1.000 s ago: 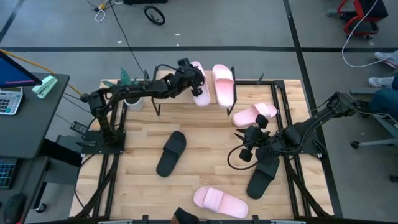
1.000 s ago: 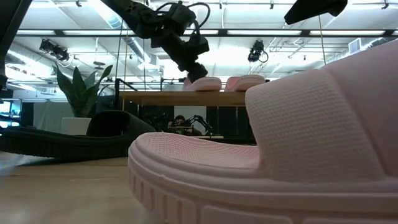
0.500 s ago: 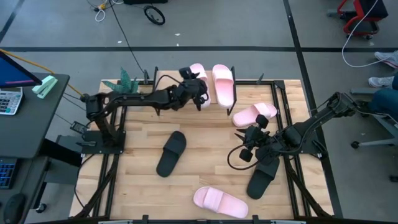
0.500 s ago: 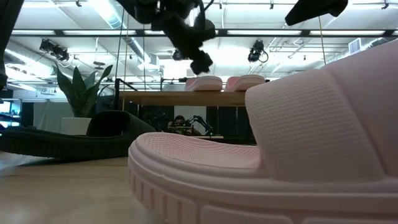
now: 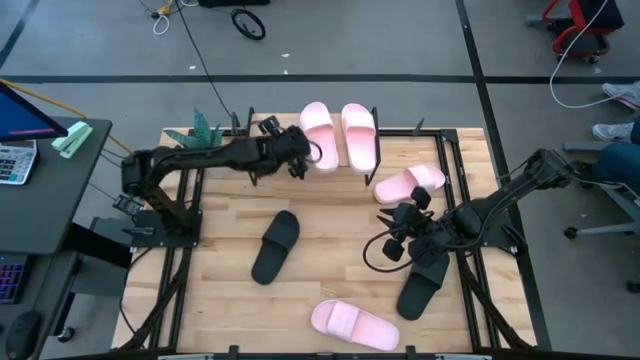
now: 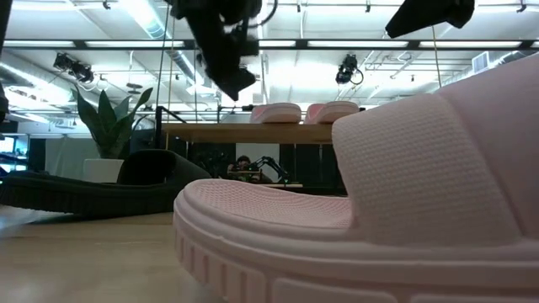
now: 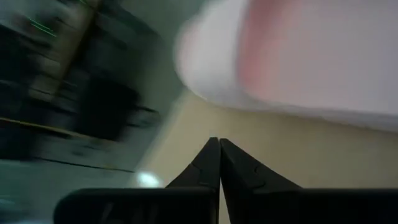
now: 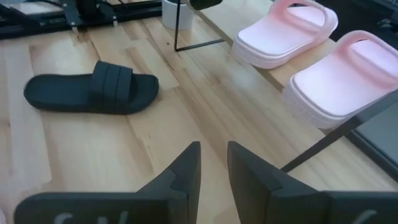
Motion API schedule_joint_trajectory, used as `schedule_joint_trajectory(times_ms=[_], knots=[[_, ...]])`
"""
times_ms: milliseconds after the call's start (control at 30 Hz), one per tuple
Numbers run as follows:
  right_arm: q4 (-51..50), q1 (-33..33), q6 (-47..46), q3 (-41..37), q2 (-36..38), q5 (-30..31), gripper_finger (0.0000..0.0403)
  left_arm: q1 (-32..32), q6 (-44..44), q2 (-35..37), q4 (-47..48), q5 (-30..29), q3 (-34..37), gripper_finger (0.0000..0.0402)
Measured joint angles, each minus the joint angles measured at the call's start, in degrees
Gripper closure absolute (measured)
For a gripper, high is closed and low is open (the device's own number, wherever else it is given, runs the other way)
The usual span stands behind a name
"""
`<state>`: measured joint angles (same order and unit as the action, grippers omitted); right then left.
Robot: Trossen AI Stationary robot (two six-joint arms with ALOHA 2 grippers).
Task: Pick and place slides into the shelf
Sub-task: Put the middle pink slides on the shelf
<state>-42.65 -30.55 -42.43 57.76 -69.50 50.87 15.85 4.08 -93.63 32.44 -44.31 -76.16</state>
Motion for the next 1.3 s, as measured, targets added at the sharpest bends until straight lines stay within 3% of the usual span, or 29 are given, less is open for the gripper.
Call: schedule_joint_trajectory(times_ms=[100, 233, 467, 1300], knots=[[0.0, 0.0, 0.4, 0.0, -1.2, -0.4, 0.0318, 5.2, -2.0, -0.4, -1.8, 10.8, 0.0, 0.0395], [-0.1, 0.0, 0.6, 0.0, -2.1, -0.5, 0.0318, 10.2, -2.0, -0.5, -6.6, 13.3, 0.0, 0.0394], [0.0, 0.0, 2.2, 0.0, -2.0, -0.8, 0.0318, 14.4, -3.7, -1.3, -1.6, 22.9, 0.0, 0.0396], [0.4, 0.0, 4.0, 0.0, -2.1, -0.8, 0.0318, 11.7, -0.4, -7.3, -20.8, 25.0, 0.0, 0.0399]])
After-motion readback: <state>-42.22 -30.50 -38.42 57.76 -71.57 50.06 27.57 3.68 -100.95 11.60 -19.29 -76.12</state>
